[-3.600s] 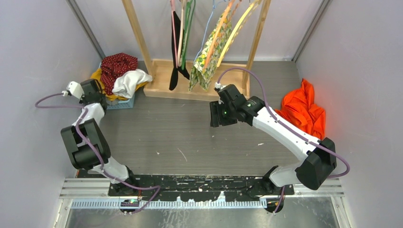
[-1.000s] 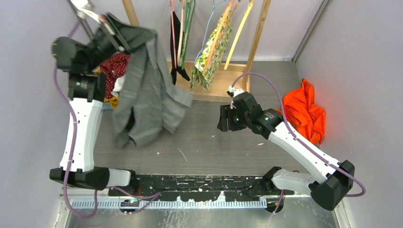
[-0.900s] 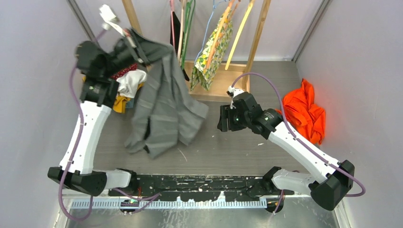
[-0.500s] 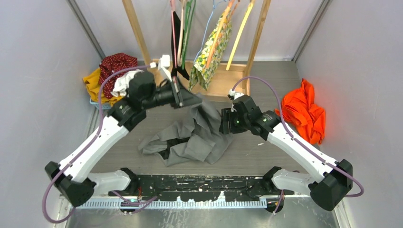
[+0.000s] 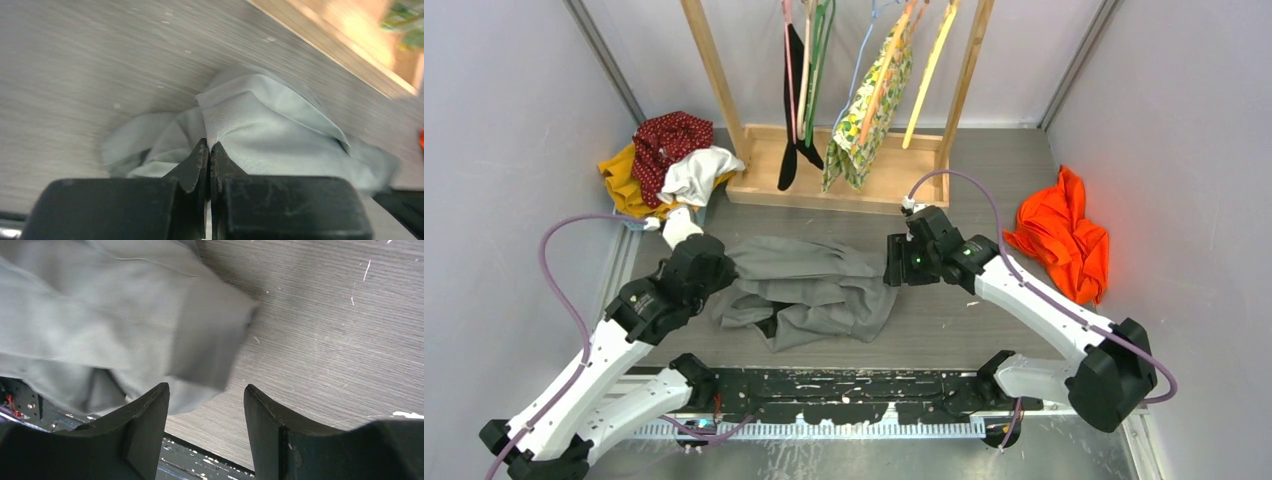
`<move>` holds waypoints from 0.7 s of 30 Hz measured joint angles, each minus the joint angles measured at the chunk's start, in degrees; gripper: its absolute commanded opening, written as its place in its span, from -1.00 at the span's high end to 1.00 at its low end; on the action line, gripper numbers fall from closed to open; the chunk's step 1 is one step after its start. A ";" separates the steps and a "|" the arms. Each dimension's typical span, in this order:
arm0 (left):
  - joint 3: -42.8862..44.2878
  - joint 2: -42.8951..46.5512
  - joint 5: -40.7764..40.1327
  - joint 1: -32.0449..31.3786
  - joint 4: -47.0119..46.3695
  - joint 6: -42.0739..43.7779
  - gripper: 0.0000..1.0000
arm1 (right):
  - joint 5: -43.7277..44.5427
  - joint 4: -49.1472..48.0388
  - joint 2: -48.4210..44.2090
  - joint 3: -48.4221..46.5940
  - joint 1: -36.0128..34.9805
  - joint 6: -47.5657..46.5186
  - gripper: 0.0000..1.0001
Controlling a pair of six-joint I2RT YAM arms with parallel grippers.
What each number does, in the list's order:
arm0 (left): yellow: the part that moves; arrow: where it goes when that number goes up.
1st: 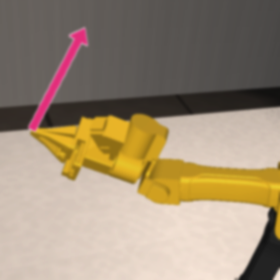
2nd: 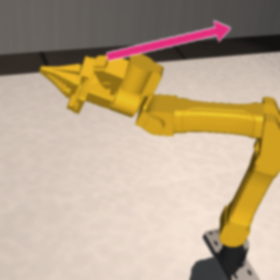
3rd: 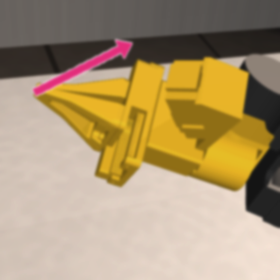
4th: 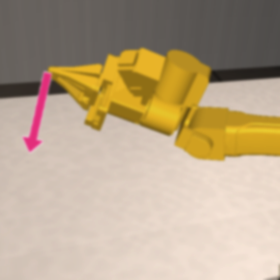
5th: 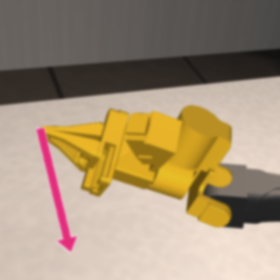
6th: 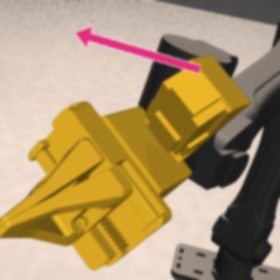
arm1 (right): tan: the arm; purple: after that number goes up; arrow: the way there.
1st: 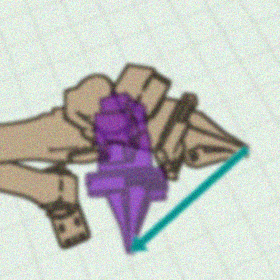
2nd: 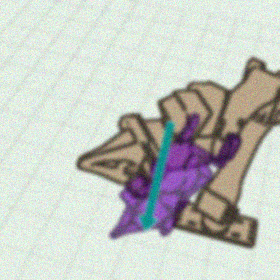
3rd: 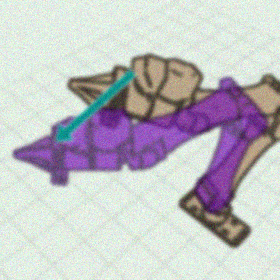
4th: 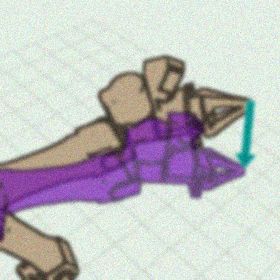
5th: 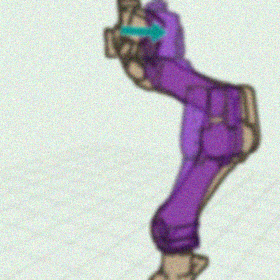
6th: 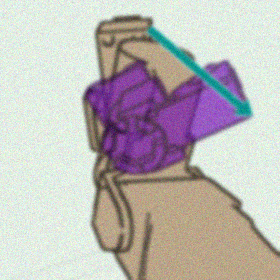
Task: Place the skirt on the hanger
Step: Place the skirt at the center of the board.
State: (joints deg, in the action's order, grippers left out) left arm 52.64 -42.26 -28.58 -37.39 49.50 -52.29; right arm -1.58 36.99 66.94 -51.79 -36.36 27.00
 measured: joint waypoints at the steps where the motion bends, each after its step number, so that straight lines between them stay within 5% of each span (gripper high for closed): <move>1: -0.26 0.26 -2.25 0.00 1.20 -0.59 0.81 | 0.00 -0.46 0.74 0.37 0.07 0.22 -0.29; 10: -4.70 -1.51 -13.94 4.55 10.45 -6.38 0.47 | -0.17 -7.06 3.50 2.32 1.99 2.45 -0.33; 17: -9.11 -2.56 -3.76 6.58 6.10 -2.80 0.49 | -3.43 -16.00 8.72 3.80 3.10 4.92 -0.33; 21: -3.82 -5.27 0.57 0.76 3.96 -0.61 0.49 | -2.29 -15.72 8.98 5.16 3.45 5.53 -0.40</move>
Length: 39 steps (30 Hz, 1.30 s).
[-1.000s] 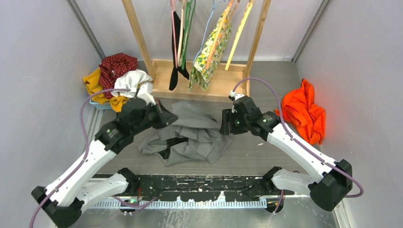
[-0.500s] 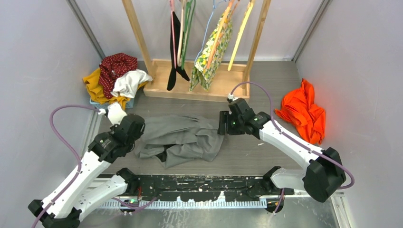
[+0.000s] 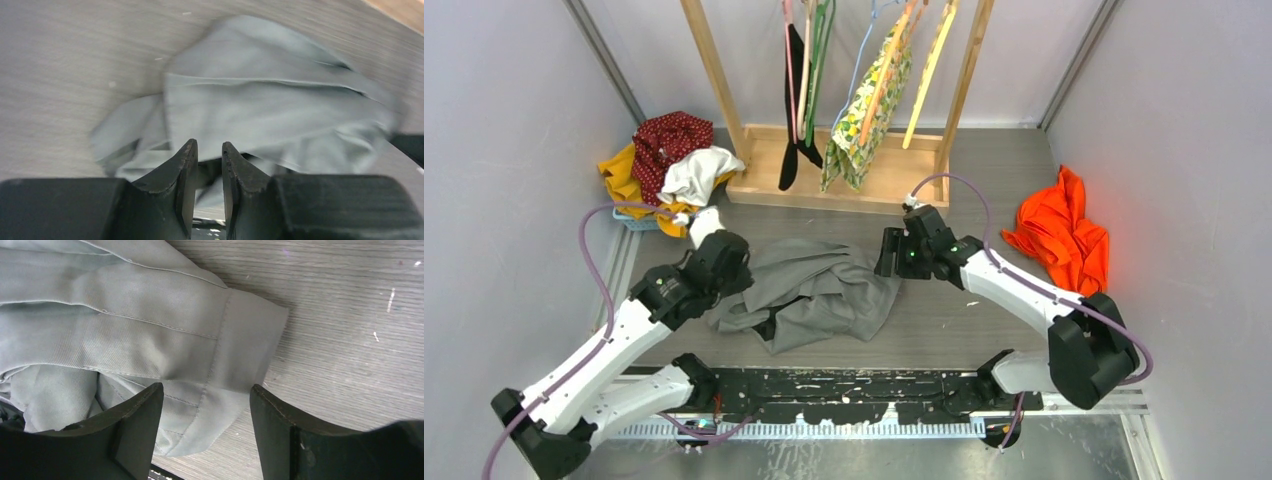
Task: Place the skirt on the hanger
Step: Place the skirt at the center of the board, then adjust the skirt at the center of the board.
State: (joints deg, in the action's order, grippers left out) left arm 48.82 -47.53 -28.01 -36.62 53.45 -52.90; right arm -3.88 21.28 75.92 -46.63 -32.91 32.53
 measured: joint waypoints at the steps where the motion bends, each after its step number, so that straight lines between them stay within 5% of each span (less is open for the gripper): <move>1: 2.58 -1.22 0.00 -2.64 -0.20 0.55 0.49 | 0.31 0.11 -0.44 0.28 0.09 0.07 -0.41; 7: 12.72 -8.66 -0.46 -14.49 -2.10 1.79 0.51 | 0.31 -1.20 -2.67 3.34 2.62 1.05 -0.44; 12: 20.55 -23.12 -2.95 -24.98 -2.43 2.38 0.51 | -3.50 -5.09 -0.22 6.34 5.16 3.45 -0.42; 19: 22.51 -35.04 -4.90 -32.46 -2.89 2.60 0.51 | -10.97 -13.77 1.81 8.46 8.00 7.56 0.30; 21: 23.47 -36.72 -5.57 -33.53 -2.36 2.62 0.47 | -13.05 -16.63 1.79 8.44 8.35 8.90 0.73; 23: 25.18 -38.53 -6.43 -34.34 -2.01 2.62 0.42 | -15.02 -18.56 1.79 8.28 8.39 10.10 0.88; 27: 27.58 -40.92 -7.87 -36.50 -2.34 2.67 0.14 | -18.78 -21.14 1.44 7.28 8.39 12.79 0.92; 39: 23.08 -40.46 -12.33 -38.01 -11.15 5.20 -0.11 | -28.37 -24.04 -1.75 0.63 7.41 20.26 0.98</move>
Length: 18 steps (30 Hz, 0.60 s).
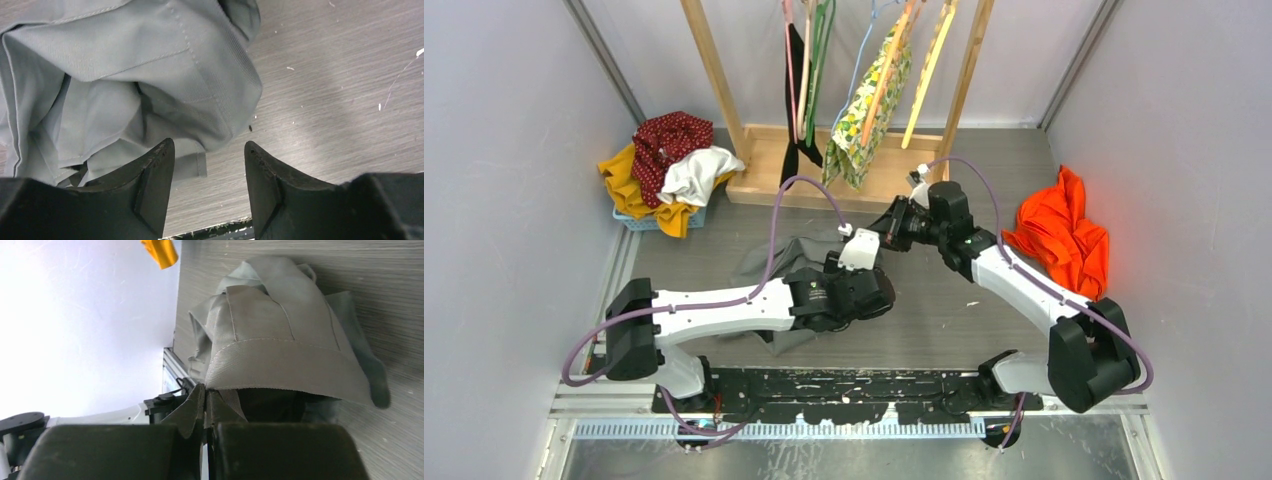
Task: Place the skirt on the hanger
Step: Adjust the skirt at the center of the board.
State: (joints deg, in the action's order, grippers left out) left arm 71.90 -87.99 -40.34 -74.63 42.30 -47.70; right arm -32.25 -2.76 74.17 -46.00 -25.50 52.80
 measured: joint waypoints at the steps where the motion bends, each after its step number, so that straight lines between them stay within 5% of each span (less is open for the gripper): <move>1: -0.20 0.00 -0.76 0.00 -0.61 0.02 -0.13 | -0.11 0.13 0.00 -0.70 -0.52 0.28 0.98; 3: -0.85 0.15 -1.95 0.00 -2.60 0.20 -0.31 | -0.24 0.24 0.00 -1.84 -2.14 0.74 0.98; 4: -1.84 0.55 -2.23 0.00 -4.68 0.52 -0.89 | -0.24 0.35 0.00 -2.29 -3.08 0.96 0.98; 5: -3.02 1.07 -2.34 0.00 -6.64 0.90 -0.99 | -0.24 0.48 0.02 -2.67 -3.91 1.07 0.98; 15: -10.99 5.31 -6.97 0.07 -17.18 0.66 -1.00 | 0.22 2.82 0.55 -4.79 -8.68 1.33 0.98; 18: -10.56 4.22 -9.31 0.52 -17.27 -0.35 -0.59 | 0.26 3.45 0.55 -5.27 -9.33 1.31 0.98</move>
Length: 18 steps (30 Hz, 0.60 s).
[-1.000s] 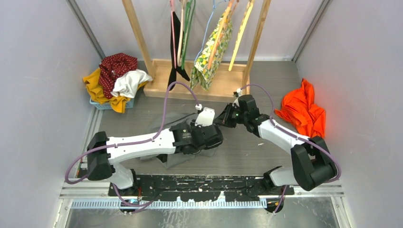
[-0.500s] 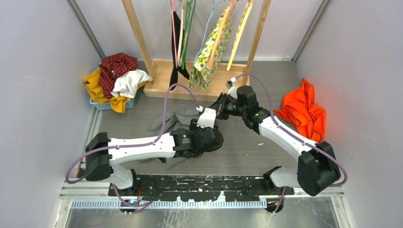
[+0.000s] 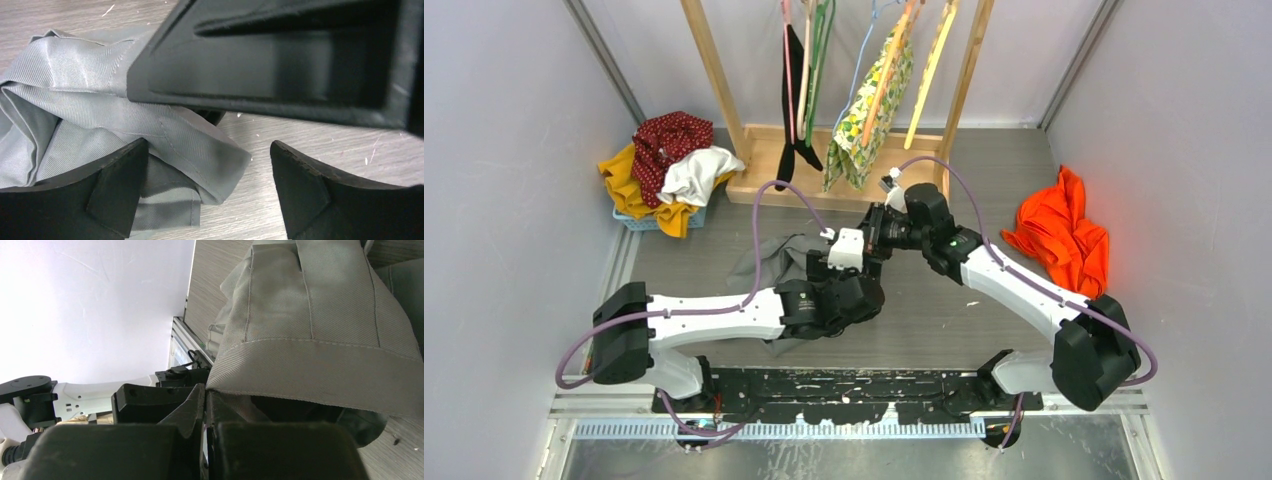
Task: Place the skirt on the hanger
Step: Adjust the skirt at the center of the board.
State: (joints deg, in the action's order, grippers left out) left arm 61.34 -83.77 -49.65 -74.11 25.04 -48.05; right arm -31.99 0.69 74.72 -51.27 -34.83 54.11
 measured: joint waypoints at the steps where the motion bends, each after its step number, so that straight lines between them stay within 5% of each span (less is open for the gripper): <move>1: 0.00 -0.35 -0.42 0.17 0.02 -0.28 -0.31 | 0.00 0.15 -0.02 -0.02 -0.13 0.00 0.98; 3: 0.02 -0.79 -1.01 0.55 0.28 -1.40 0.30 | 0.20 0.96 -0.11 -0.07 -0.37 -0.15 0.98; 7: 1.03 -0.79 -1.60 1.07 4.04 -3.02 0.98 | 1.05 3.48 -0.39 -1.16 -0.42 -1.16 0.98; 18: 8.13 12.48 4.50 5.90 22.27 -3.56 1.00 | 1.97 12.70 -1.03 -9.42 -1.44 -6.80 0.98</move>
State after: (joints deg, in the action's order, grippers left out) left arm 69.47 -71.29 -45.15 -68.20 47.31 -51.62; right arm -30.02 13.39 73.69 -60.69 -36.27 47.31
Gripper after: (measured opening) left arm 0.022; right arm 0.065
